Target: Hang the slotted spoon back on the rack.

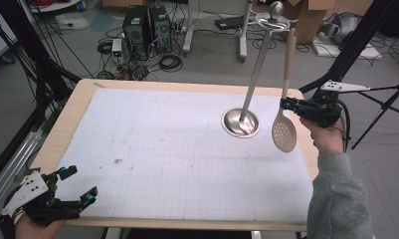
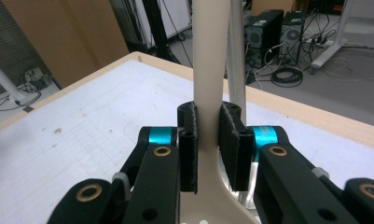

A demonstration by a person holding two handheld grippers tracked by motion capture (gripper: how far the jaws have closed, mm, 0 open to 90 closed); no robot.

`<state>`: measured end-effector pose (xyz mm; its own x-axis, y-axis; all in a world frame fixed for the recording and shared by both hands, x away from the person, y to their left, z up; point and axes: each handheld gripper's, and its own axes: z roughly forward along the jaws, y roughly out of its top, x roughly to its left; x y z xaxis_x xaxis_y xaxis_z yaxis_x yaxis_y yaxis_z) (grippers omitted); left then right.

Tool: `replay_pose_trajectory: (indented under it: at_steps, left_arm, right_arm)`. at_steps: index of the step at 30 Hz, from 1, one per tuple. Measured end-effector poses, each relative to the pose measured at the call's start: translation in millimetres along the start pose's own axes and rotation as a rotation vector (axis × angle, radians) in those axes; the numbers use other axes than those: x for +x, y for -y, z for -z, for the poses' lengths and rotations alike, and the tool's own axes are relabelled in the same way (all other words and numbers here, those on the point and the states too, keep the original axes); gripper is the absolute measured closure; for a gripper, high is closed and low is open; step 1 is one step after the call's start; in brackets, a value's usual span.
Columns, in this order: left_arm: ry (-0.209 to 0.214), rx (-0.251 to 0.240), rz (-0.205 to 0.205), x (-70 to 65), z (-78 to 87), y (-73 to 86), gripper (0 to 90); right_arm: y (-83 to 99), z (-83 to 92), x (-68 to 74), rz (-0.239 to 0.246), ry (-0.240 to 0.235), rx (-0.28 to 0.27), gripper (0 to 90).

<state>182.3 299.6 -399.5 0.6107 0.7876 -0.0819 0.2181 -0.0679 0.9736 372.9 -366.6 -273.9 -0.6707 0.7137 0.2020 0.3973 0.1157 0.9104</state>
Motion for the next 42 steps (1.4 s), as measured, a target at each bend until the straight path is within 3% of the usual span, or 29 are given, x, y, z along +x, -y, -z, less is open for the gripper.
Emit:
replay_pose_trajectory:
  at_steps: [9, 27, 38, 42]
  left_arm:
    - [-0.007, -0.004, 0.003, 1.0, 2.1, -0.3, 2.4]
    - [-0.007, -0.007, 0.004, 0.6, 3.7, -0.2, 2.4]
    - [-0.001, 0.002, 0.01, 3.0, -1.9, 1.2, 2.4]
    - [0.003, 0.001, 0.006, 4.2, -3.7, 0.1, 2.4]
  right_arm:
    - [-5.0, -14.1, 4.2, 0.002, 0.034, 0.034, 78.3]
    - [-4.1, -27.8, 8.0, -0.011, 0.06, 0.021, 76.6]
    - [1.5, -21.2, 15.9, 0.024, 0.09, -0.023, 61.9]
    - [4.9, -17.7, 24.4, 0.05, 0.092, -0.054, 48.7]
